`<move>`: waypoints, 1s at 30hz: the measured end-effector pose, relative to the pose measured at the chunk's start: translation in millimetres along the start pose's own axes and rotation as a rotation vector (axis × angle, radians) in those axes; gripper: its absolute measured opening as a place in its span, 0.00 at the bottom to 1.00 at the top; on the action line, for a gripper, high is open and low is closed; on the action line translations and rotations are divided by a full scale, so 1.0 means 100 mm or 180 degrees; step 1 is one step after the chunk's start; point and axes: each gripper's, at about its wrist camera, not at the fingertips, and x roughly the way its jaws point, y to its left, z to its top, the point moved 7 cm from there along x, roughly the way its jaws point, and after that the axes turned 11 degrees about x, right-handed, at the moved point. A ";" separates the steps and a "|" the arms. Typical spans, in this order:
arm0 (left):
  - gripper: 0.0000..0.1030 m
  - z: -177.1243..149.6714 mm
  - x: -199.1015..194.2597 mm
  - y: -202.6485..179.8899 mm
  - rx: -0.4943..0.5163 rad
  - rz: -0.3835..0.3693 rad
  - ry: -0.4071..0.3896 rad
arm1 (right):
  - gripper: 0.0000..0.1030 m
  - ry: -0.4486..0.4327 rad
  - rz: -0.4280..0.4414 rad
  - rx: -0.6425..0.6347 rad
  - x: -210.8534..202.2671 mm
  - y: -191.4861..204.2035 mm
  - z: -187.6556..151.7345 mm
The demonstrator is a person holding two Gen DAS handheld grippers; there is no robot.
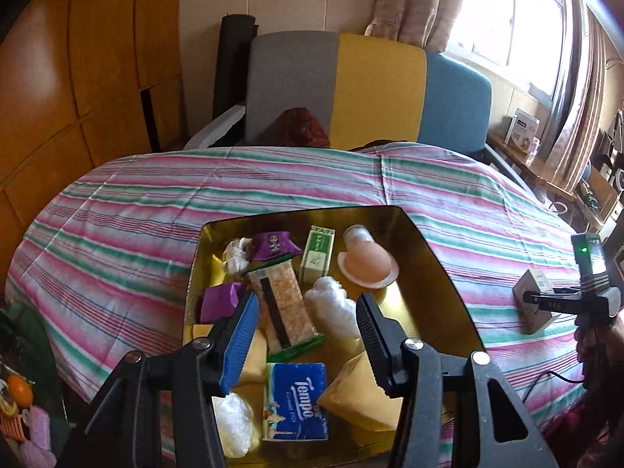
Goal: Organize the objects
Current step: 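Lower the peach bottle into the gold tray and open the left tool, then carry the cream box into the gold tray and open the right tool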
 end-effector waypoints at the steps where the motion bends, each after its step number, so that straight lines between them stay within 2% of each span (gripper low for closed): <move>1: 0.51 -0.03 0.01 0.02 0.0008 0.0045 0.0007 | 0.49 0.0008 0.0021 0.0022 -0.02 0.02 -0.02; 8: 0.51 -0.16 0.01 0.17 -0.0140 0.0079 0.0027 | 0.49 0.0097 0.0166 0.0148 -0.10 0.24 -0.16; 14: 0.51 -0.26 0.05 0.24 -0.0228 0.0030 0.0086 | 0.49 -0.0006 0.0343 0.0140 -0.34 0.51 -0.22; 23: 0.53 -0.37 0.09 0.30 -0.0274 -0.0020 0.0163 | 0.49 -0.0283 0.0699 -0.0209 -0.91 1.19 -0.18; 30: 0.53 -0.41 0.10 0.36 -0.0303 0.0001 0.0184 | 0.49 -0.0315 0.0995 -0.0496 -1.15 1.76 -0.28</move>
